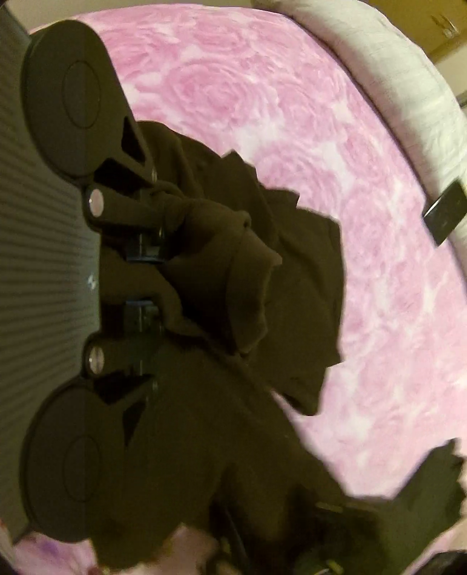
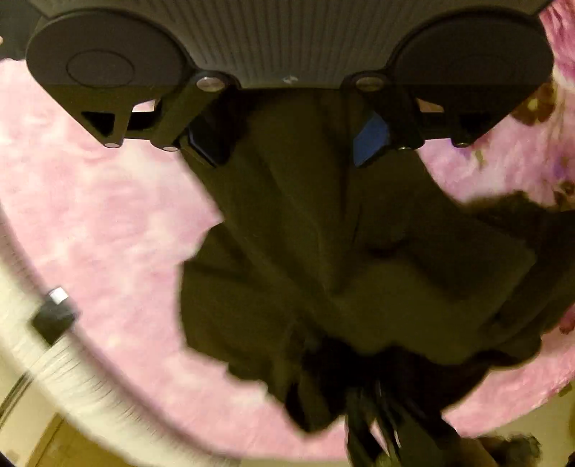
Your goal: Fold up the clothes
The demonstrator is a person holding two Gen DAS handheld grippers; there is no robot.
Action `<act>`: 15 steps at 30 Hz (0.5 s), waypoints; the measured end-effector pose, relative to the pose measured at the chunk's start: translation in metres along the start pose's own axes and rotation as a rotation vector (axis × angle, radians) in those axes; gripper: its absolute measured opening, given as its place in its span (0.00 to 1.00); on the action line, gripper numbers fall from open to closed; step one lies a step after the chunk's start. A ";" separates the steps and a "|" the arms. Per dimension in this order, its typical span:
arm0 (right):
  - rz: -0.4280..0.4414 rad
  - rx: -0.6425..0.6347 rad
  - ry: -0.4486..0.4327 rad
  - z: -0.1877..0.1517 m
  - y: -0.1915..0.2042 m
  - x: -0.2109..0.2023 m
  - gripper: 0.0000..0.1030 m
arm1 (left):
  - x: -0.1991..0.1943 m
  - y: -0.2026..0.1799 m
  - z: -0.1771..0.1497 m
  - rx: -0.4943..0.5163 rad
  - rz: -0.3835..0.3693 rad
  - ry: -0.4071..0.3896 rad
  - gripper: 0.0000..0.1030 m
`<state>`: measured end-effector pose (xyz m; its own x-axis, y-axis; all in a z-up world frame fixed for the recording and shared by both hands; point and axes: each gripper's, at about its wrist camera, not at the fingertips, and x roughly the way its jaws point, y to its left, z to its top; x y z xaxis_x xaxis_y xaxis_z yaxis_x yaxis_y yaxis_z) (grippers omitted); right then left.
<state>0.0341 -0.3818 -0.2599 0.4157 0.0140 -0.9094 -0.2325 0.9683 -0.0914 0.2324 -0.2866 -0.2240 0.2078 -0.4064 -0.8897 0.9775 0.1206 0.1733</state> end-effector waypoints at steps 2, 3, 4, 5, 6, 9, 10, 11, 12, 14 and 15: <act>0.051 0.079 0.016 0.006 -0.009 0.005 0.31 | -0.024 0.017 -0.006 -0.052 -0.007 -0.039 0.13; 0.065 0.083 0.012 0.013 -0.008 0.003 0.24 | -0.045 0.026 -0.011 -0.076 0.008 -0.062 0.13; 0.081 0.093 -0.004 0.023 -0.005 -0.001 0.20 | -0.064 0.035 -0.016 -0.088 0.041 -0.073 0.13; 0.106 0.098 -0.040 0.039 0.002 -0.006 0.19 | -0.084 0.045 -0.022 -0.102 0.075 -0.083 0.13; 0.132 0.104 -0.076 0.056 0.009 -0.011 0.19 | -0.105 0.055 -0.028 -0.116 0.109 -0.094 0.12; 0.223 0.118 -0.213 0.114 0.035 -0.025 0.19 | -0.165 0.082 -0.036 -0.131 0.243 -0.111 0.12; 0.261 0.130 -0.260 0.135 0.044 -0.028 0.19 | -0.184 0.088 -0.040 -0.131 0.292 -0.110 0.12; 0.306 0.142 -0.302 0.155 0.053 -0.028 0.19 | -0.197 0.092 -0.043 -0.141 0.324 -0.105 0.12; 0.349 0.149 -0.333 0.171 0.061 -0.027 0.19 | -0.211 0.096 -0.047 -0.152 0.356 -0.099 0.12; 0.439 0.162 -0.384 0.197 0.079 -0.020 0.19 | -0.228 0.101 -0.052 -0.178 0.398 -0.082 0.12; 0.477 0.172 -0.392 0.205 0.085 -0.014 0.20 | -0.224 0.100 -0.055 -0.190 0.392 -0.073 0.13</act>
<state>0.1888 -0.2488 -0.1712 0.5996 0.5118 -0.6153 -0.3402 0.8589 0.3828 0.2817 -0.1333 -0.0309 0.5702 -0.3593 -0.7388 0.8017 0.4398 0.4048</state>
